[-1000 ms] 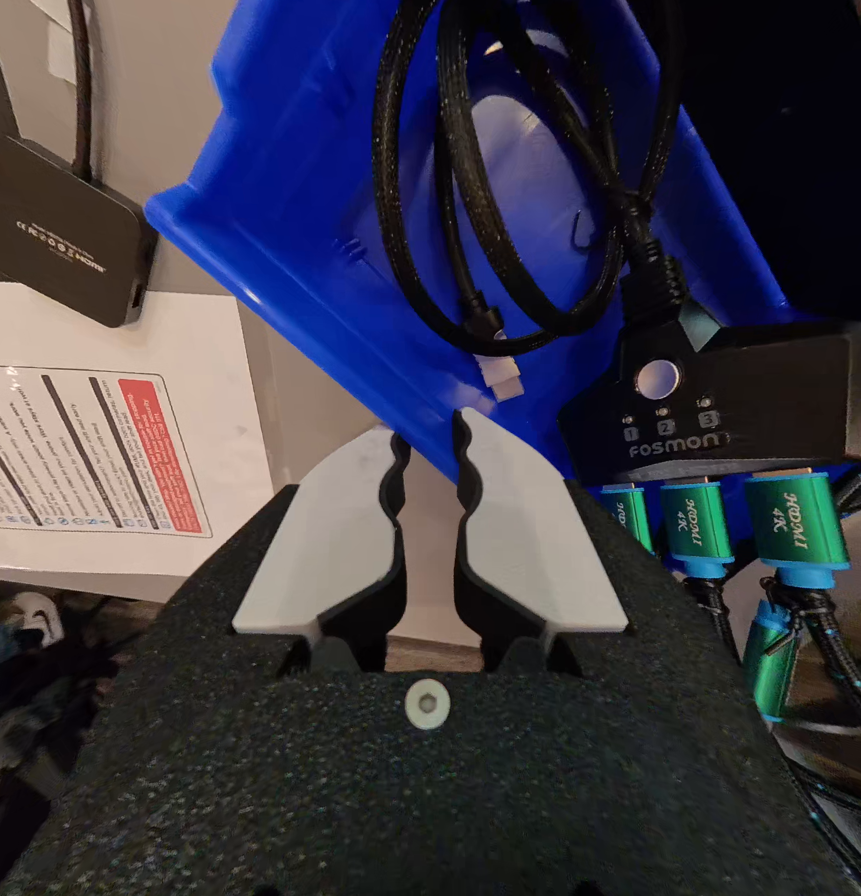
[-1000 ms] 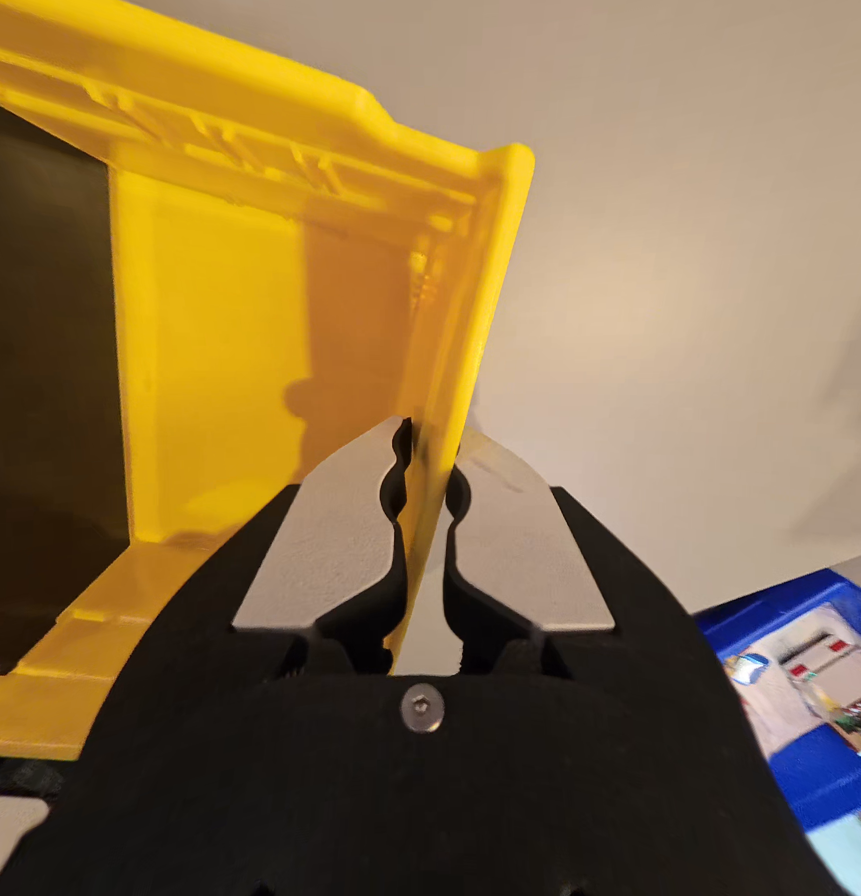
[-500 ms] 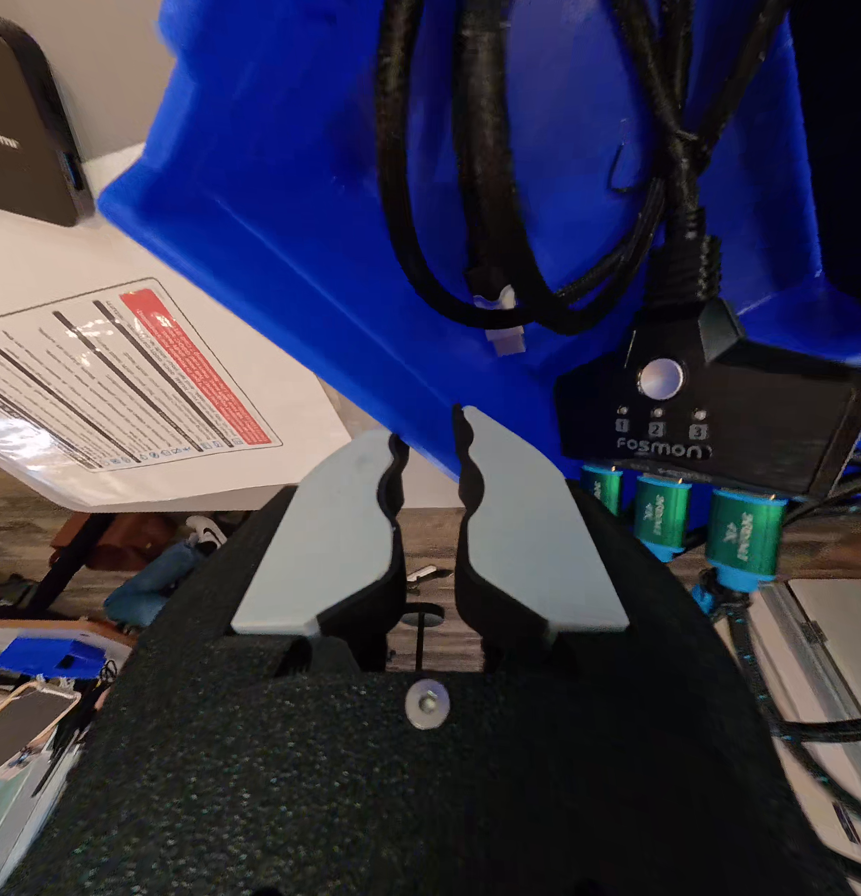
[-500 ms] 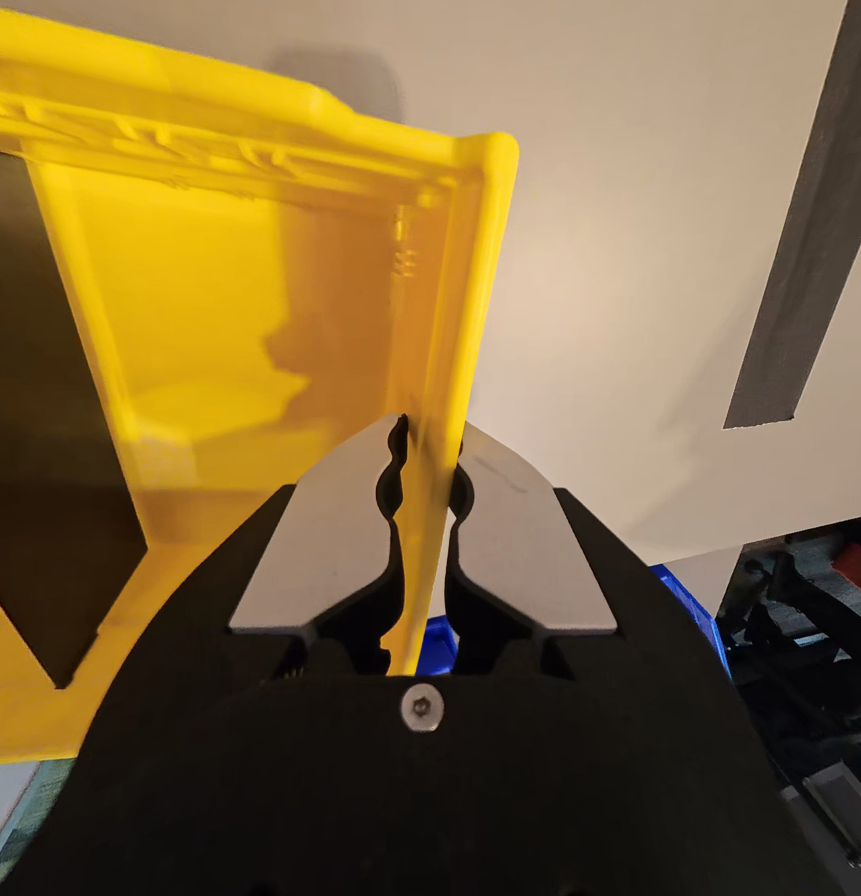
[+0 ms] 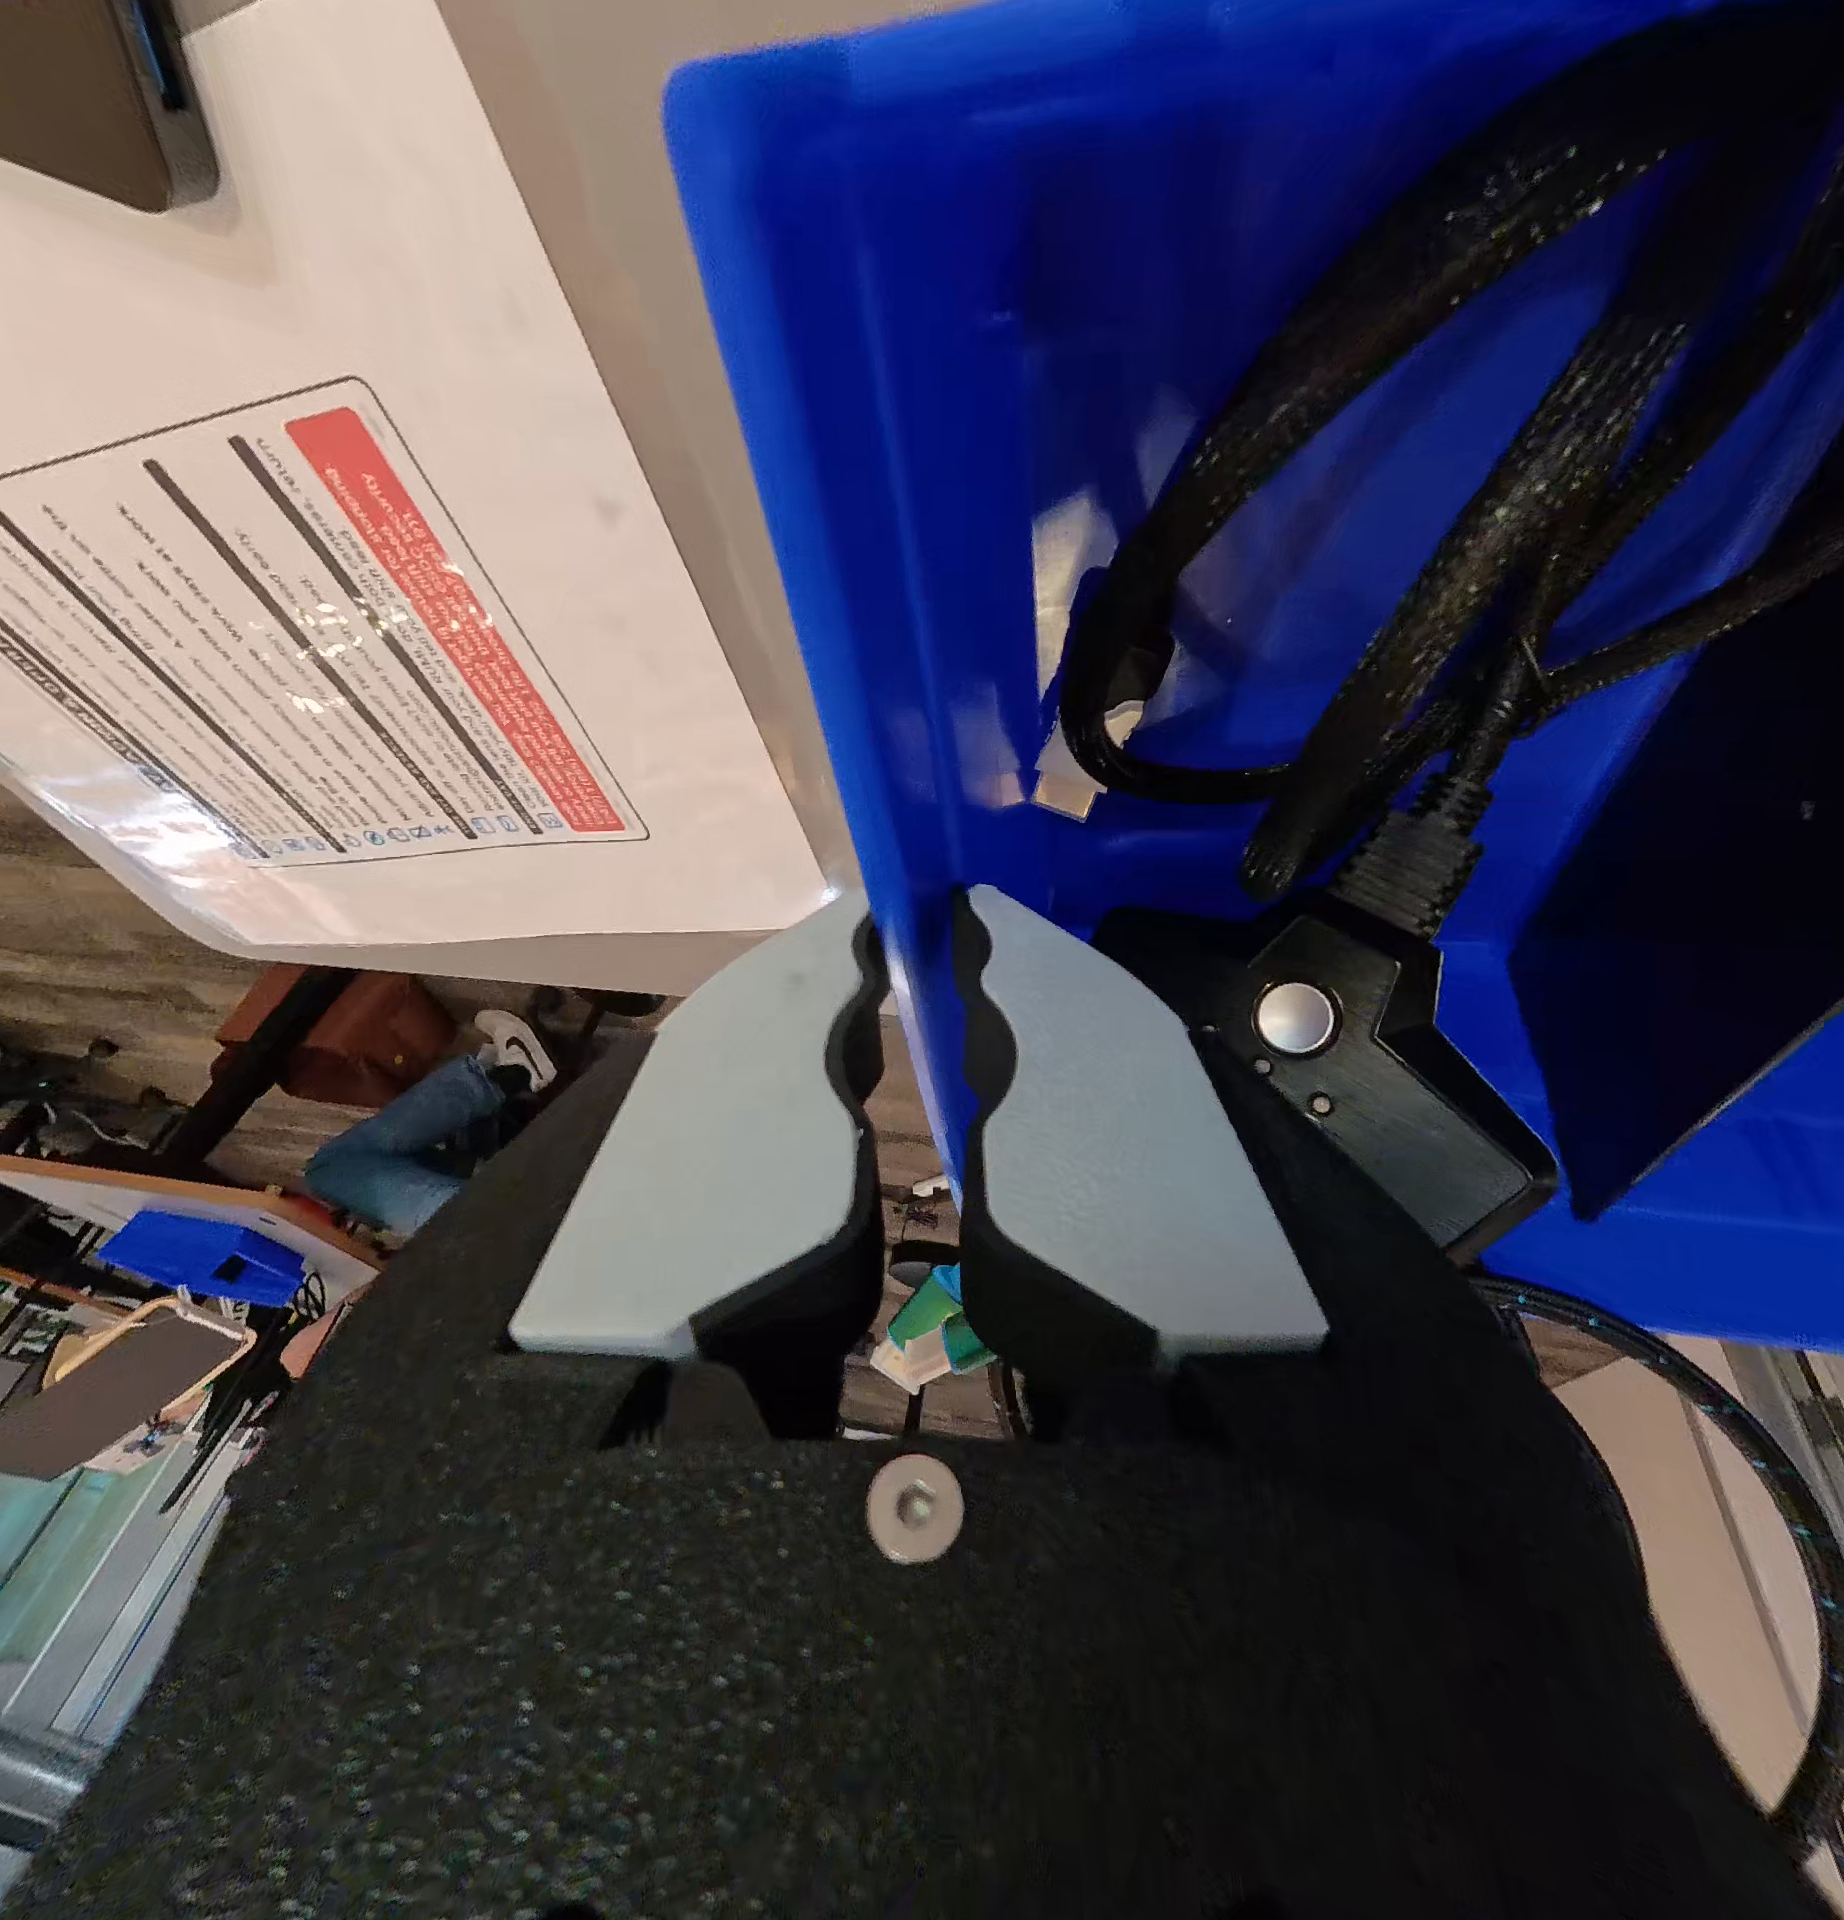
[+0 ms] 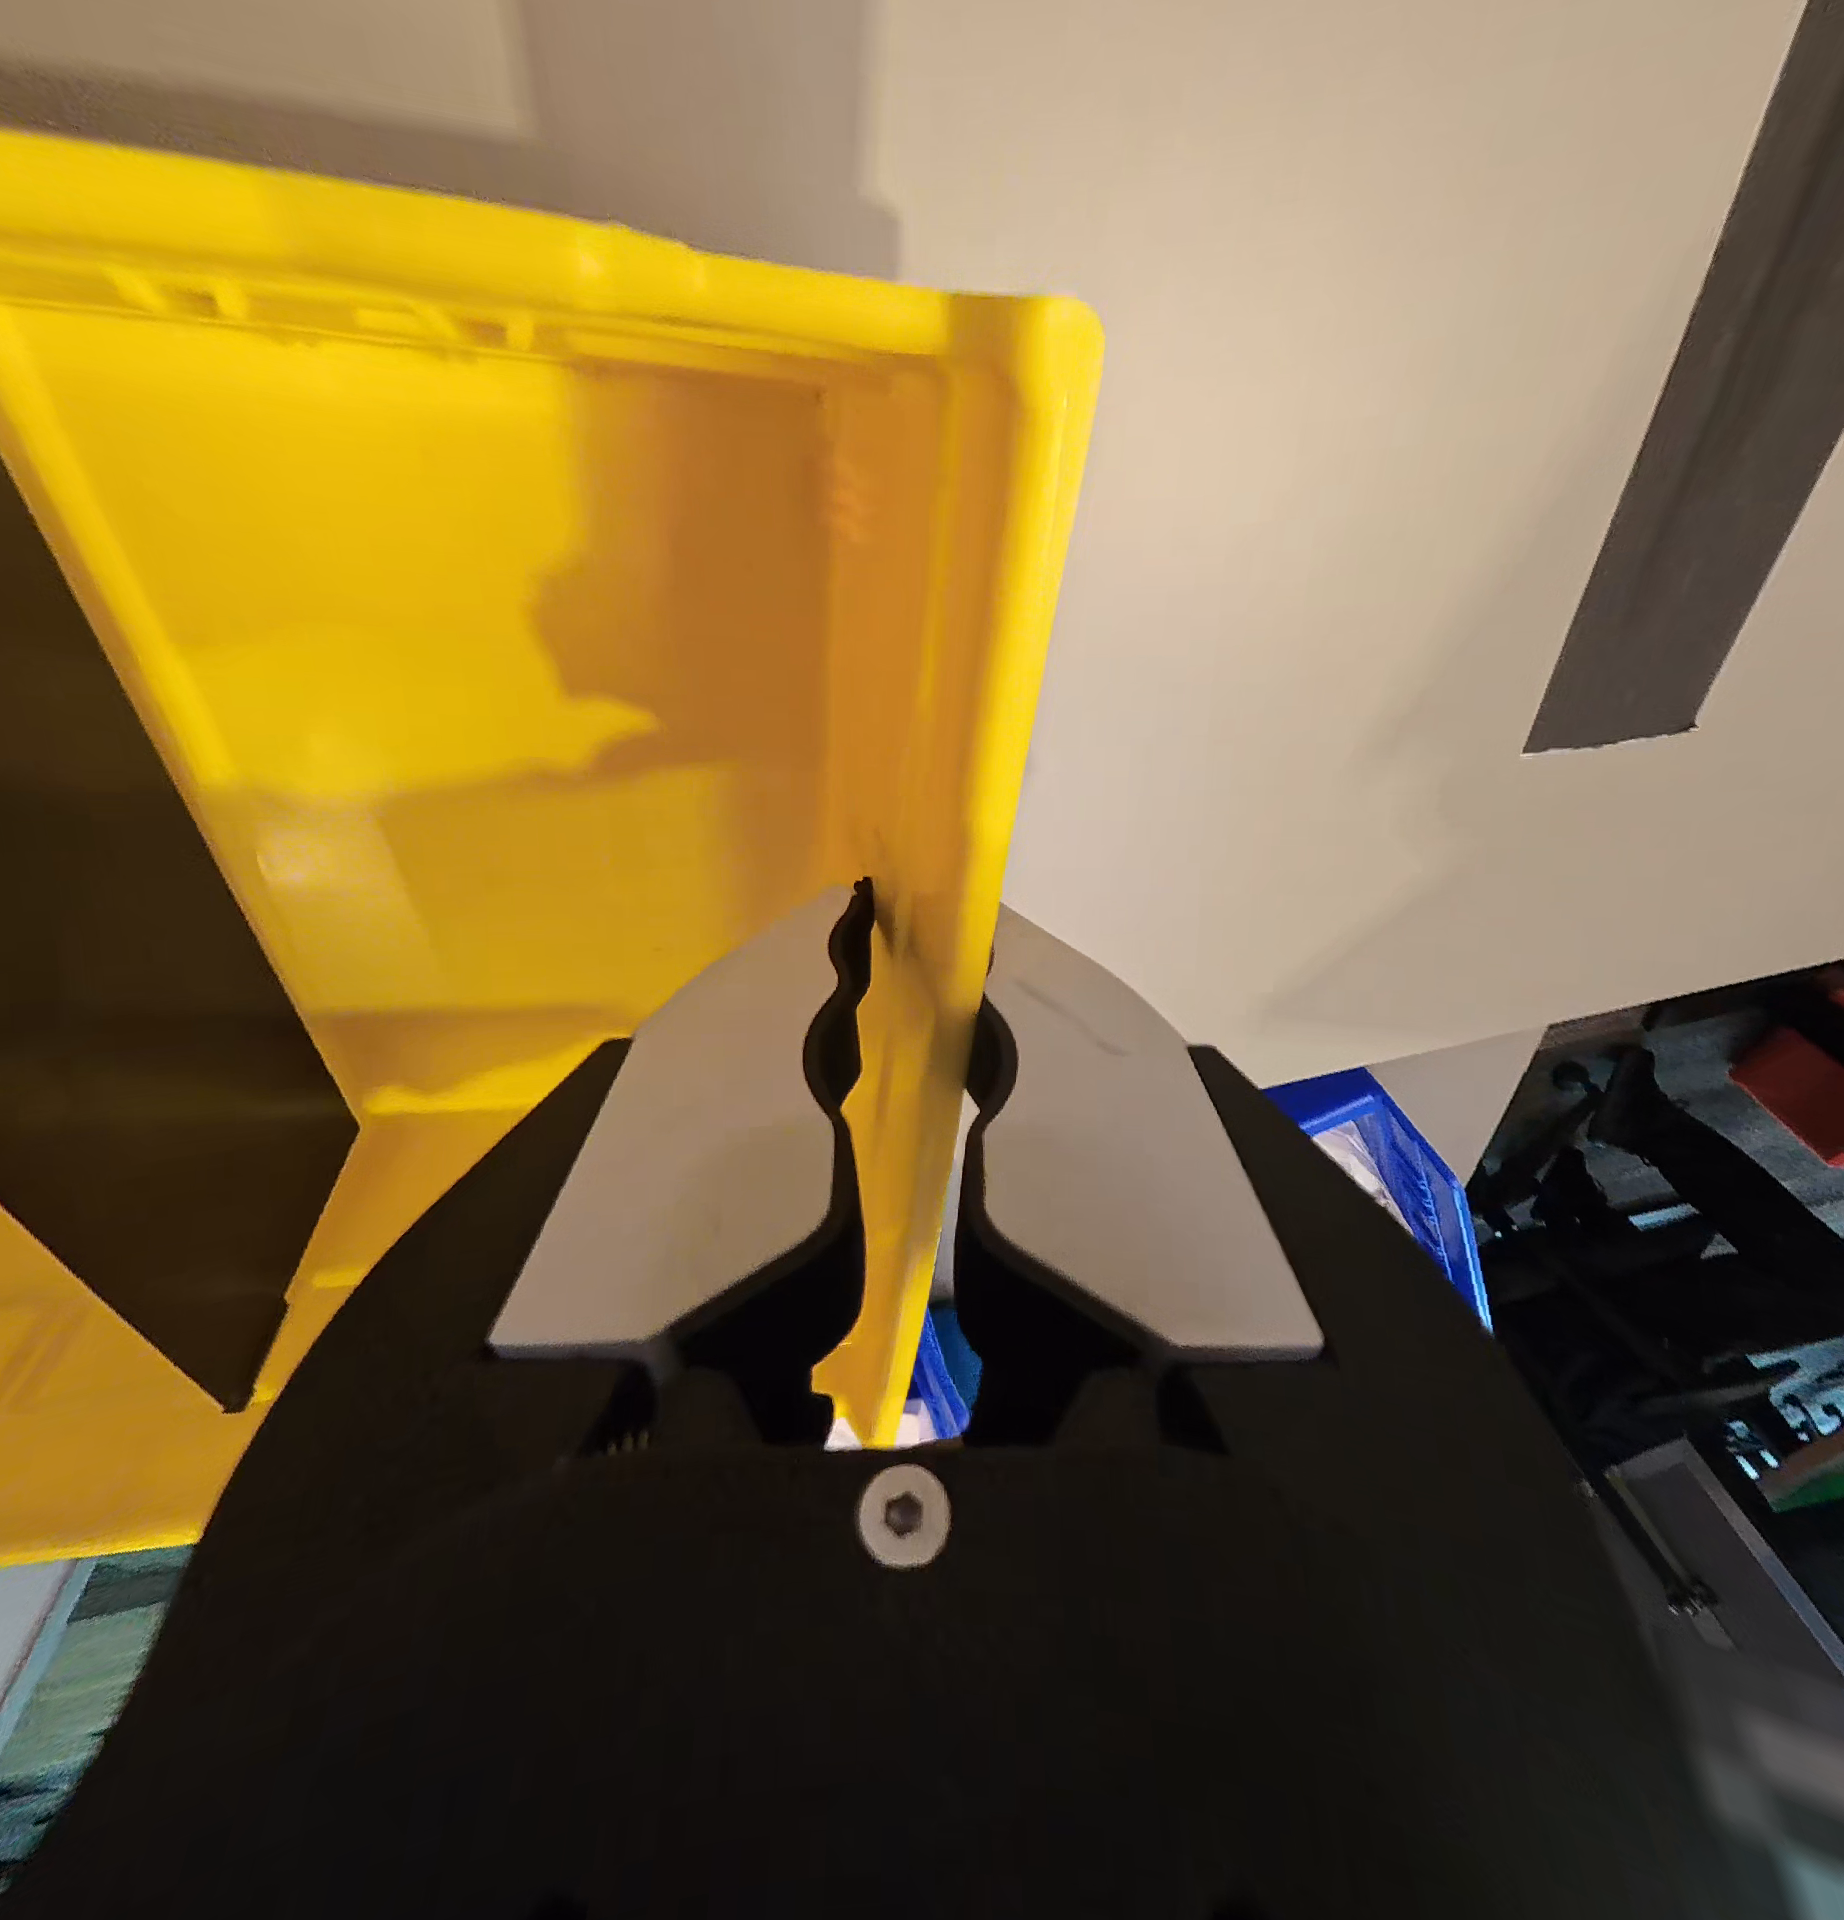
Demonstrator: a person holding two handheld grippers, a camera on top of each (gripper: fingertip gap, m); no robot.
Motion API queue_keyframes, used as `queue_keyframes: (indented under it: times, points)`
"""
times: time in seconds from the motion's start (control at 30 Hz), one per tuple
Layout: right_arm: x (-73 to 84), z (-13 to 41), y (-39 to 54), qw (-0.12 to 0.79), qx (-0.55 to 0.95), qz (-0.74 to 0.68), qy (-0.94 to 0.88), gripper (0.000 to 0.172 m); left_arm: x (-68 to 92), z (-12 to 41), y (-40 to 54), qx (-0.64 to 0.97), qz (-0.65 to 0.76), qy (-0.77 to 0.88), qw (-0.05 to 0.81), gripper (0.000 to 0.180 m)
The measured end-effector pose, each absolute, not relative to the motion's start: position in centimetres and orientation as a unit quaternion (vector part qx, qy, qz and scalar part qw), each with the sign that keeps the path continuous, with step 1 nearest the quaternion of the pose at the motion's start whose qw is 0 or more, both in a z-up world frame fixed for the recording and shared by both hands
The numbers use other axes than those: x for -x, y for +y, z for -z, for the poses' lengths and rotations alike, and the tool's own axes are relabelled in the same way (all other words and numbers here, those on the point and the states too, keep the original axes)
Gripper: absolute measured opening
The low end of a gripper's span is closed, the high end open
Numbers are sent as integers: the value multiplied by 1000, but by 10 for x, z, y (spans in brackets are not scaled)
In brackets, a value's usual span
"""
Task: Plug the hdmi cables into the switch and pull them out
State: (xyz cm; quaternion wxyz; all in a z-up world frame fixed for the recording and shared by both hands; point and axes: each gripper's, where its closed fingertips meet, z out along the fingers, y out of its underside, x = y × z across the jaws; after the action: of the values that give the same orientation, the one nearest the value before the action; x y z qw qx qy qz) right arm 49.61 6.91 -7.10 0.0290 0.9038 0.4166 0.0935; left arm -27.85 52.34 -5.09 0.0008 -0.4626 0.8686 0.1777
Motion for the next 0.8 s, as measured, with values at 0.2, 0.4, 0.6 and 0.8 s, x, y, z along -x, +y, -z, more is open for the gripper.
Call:
queue_keyframes:
  times: [0.2, 0.4, 0.6, 0.8]
  points:
    - [-499, 70, 78, 36, -878, -139, 456, 18, 278, 51, 526, 441, -187, 878, 9, 12]
    - [-504, 71, 86, 55, -866, -155, 472, 19, 275, 50, 532, 414, -217, 884, 33, 14]
    - [-513, 71, 93, 69, -850, -176, 492, 21, 272, 50, 535, 419, -224, 878, 56, 14]
    - [-517, 70, 105, 59, -846, -190, 495, 22, 272, 50, 536, 423, -225, 876, 64, 15]
